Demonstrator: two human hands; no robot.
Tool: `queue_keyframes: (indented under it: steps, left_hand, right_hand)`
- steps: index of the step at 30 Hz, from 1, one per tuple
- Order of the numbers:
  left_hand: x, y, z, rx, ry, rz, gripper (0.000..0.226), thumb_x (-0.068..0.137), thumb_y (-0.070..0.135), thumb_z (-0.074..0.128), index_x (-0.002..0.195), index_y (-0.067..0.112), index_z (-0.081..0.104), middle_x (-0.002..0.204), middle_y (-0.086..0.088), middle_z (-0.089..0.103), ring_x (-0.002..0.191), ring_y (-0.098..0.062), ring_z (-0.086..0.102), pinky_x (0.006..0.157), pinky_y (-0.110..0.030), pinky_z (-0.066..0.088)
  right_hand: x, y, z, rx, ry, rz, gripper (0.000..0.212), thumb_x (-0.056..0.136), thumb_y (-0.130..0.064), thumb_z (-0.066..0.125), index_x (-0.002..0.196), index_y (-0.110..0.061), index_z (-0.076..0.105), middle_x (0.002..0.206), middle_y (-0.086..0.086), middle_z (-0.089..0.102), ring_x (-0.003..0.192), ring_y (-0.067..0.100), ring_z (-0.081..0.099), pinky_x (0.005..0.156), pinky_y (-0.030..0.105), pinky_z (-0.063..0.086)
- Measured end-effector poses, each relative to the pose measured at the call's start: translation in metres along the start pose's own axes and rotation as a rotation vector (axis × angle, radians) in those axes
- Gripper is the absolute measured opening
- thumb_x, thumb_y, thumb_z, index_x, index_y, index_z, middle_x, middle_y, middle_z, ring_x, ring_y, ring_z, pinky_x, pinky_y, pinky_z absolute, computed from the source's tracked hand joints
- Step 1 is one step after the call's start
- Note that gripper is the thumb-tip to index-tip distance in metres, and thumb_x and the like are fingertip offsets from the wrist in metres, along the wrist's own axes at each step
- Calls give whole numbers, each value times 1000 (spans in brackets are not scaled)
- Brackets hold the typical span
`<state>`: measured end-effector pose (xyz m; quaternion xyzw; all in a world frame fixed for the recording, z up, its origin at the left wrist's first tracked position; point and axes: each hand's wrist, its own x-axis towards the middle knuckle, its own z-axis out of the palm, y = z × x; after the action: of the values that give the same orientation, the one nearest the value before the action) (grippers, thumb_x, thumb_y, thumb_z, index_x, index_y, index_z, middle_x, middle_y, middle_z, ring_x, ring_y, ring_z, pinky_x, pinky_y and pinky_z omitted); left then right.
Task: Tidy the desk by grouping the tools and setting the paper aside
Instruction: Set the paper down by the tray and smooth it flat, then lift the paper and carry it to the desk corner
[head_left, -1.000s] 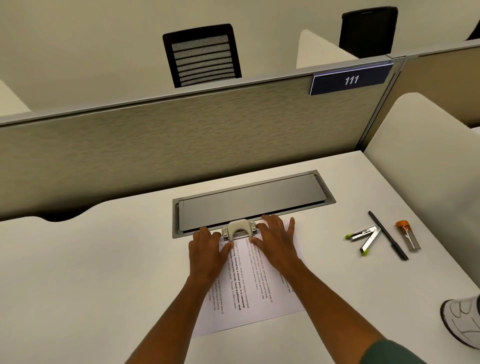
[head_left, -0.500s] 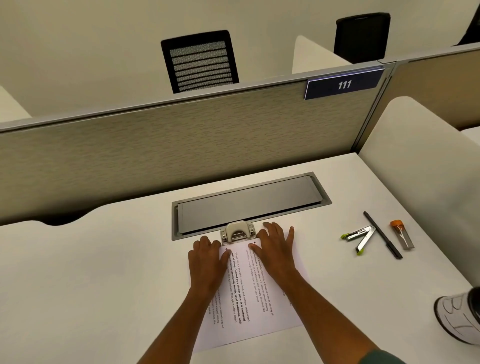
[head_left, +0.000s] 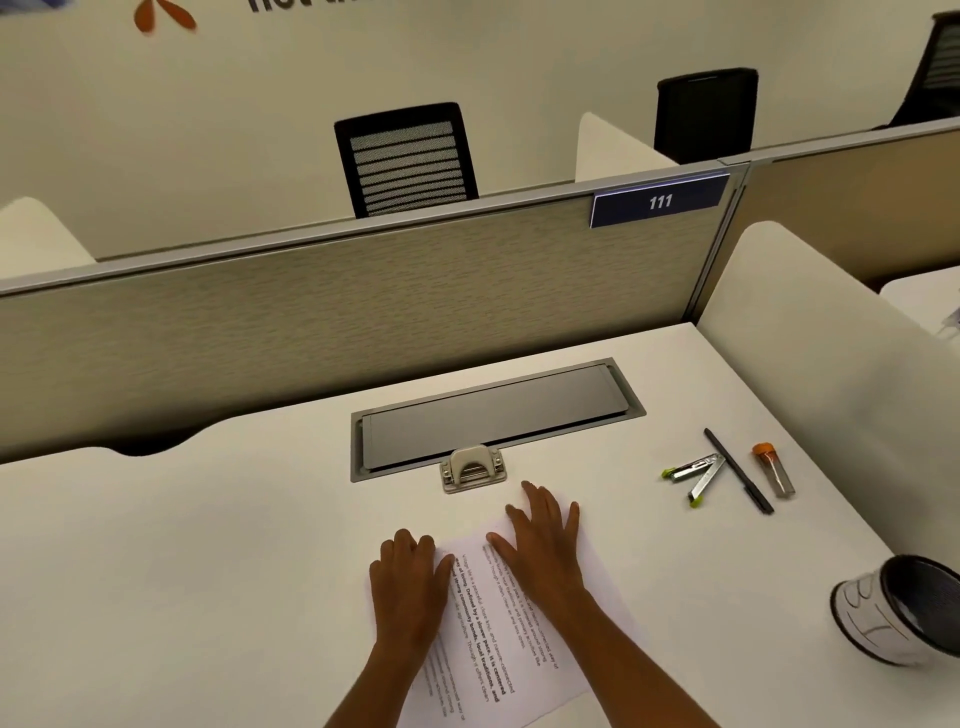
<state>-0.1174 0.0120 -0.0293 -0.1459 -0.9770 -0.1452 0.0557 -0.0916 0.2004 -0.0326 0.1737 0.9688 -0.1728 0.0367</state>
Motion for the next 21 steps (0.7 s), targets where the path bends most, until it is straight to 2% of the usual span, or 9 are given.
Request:
queue_keyframes:
  steps: [2,4,8,10,12,14,17,21]
  left_hand:
    - [-17,-5,-5,41,17,-9,22,86,40,60,81,19,62,81,0,56,71,-21,53,60,-36,46]
    - [-32,-8,-9,79,5,-41,30,87,44,48,78,19,60,80,0,54,71,-23,51,59,-36,45]
    - [-57,-8,-18,134,-59,-118,23,80,36,72,76,15,62,77,-3,55,70,-27,53,59,-38,44]
    - [-69,-6,-24,140,-87,-156,26,76,35,77,74,13,62,76,-5,55,70,-29,53,59,-39,45]
    - [-81,-6,-27,146,-111,-192,27,77,37,76,75,13,62,77,-6,56,71,-29,53,60,-39,45]
    - [-92,-6,-29,138,-127,-219,28,80,39,72,77,13,62,80,-6,56,74,-29,54,62,-39,45]
    - [-113,-3,-34,86,-126,-211,28,84,39,68,79,12,61,82,-6,56,75,-29,53,62,-38,45]
    - [-139,1,-39,29,-97,-165,29,87,38,63,75,11,61,81,-7,55,73,-29,52,58,-38,46]
  right_hand:
    - [-17,-2,-1,10,-1,3,77,89,-70,9,114,-26,67,140,12,52,129,31,39,109,55,5]
    - [-34,-4,0,22,-9,14,74,90,-70,11,123,-25,60,144,13,47,131,32,36,109,56,6]
    - [-72,-4,0,28,-8,50,69,92,-66,10,129,-26,52,144,12,46,130,33,42,109,55,6]
    - [-91,0,0,9,27,63,67,92,-64,11,131,-25,50,145,12,45,132,32,36,110,56,7]
    - [-107,4,1,-7,66,92,66,93,-63,12,131,-25,50,145,11,45,131,31,37,110,57,14]
    - [-122,5,0,-2,85,142,60,92,-60,23,130,-24,53,142,11,48,129,32,45,108,58,29]
    - [-148,5,-2,52,135,206,56,84,-50,58,131,-18,55,143,13,48,125,34,52,99,53,44]
    - [-179,1,0,118,175,281,59,82,-38,69,131,-10,53,137,18,51,114,37,56,90,49,51]
